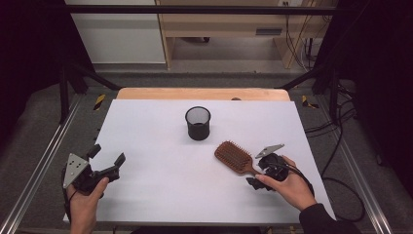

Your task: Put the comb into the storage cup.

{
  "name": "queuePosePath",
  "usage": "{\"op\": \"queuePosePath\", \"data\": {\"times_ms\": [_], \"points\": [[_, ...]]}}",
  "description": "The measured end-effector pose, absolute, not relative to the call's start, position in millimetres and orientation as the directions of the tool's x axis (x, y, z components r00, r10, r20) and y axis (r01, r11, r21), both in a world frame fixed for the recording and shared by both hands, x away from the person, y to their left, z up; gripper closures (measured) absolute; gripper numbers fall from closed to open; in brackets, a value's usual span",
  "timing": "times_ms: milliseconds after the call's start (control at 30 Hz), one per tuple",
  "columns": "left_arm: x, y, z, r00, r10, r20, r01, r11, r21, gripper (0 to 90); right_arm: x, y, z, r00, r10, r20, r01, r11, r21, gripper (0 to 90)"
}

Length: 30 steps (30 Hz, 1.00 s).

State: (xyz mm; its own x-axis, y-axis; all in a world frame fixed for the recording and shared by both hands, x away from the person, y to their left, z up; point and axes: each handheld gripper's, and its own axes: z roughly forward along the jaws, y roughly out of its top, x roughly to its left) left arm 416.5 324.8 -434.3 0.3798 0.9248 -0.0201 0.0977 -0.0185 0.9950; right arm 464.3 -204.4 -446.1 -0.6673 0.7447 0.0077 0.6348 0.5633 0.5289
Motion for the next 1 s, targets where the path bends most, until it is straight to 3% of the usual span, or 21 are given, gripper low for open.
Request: {"op": "queuePosePath", "data": {"times_ms": [633,1000], "points": [[416,325,-434,0.381,0.924,-0.02,0.099,-0.019,0.995,6.6,477,-194,-456,-0.688,0.723,0.064,0.651,0.576,0.494,11.9],[416,325,-434,0.381,0.924,-0.017,0.098,-0.022,0.995,6.7,478,-203,-457,-0.685,0.727,0.054,0.648,0.574,0.501,26.9]]}}
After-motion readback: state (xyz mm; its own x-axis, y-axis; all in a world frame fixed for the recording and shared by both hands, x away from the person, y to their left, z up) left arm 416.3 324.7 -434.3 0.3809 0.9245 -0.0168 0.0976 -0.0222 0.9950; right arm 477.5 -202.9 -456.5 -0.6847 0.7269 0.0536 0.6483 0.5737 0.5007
